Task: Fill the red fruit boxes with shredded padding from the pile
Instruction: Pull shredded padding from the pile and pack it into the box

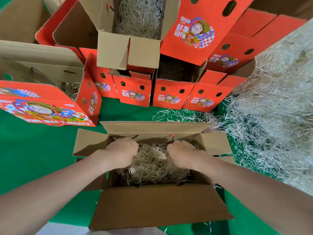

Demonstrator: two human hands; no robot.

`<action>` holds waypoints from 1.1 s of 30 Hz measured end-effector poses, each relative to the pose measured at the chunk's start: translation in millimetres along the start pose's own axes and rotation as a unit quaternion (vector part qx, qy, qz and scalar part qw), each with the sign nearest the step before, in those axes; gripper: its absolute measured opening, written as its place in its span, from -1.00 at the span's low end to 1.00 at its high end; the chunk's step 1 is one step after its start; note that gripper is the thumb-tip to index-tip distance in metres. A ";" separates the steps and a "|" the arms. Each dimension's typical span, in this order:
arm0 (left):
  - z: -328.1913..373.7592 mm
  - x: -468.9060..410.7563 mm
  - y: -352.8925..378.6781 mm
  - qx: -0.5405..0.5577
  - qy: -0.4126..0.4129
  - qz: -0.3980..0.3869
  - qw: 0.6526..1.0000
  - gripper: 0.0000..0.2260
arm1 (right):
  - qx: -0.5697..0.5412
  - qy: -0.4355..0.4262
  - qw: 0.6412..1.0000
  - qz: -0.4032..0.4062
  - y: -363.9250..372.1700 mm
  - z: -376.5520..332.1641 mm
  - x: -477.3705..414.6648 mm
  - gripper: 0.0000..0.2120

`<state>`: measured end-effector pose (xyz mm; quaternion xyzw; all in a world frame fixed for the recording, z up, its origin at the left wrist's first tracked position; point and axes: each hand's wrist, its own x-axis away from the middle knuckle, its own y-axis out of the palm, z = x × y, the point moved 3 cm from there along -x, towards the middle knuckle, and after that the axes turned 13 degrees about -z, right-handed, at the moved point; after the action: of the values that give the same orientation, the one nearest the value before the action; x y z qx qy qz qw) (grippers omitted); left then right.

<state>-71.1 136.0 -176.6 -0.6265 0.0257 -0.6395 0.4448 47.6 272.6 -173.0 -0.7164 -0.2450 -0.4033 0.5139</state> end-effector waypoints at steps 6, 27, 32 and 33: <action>19.1 -11.9 44.6 -0.210 0.014 -0.277 0.937 -0.60 | 0.066 -0.020 0.977 -0.202 24.4 -16.2 -21.8 -0.47; -8.6 0.5 -6.2 -0.095 0.011 -0.144 0.985 -0.72 | -0.206 -0.179 0.962 0.032 -7.2 -49.1 -21.7 -0.80; 9.3 -1.0 17.7 -0.198 -0.013 -0.251 0.948 -0.81 | -0.123 -0.005 0.992 0.034 11.3 -7.8 -56.2 -0.72; 14.0 -4.7 25.4 -0.202 -0.027 -0.258 0.945 -0.76 | -0.130 -0.014 0.991 -0.005 24.4 -8.6 -65.7 -0.62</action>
<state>-46.8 130.9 -192.3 -0.7055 -0.0200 -0.6964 0.1296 27.0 260.2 -239.3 -0.7815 -0.2008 -0.4246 0.4106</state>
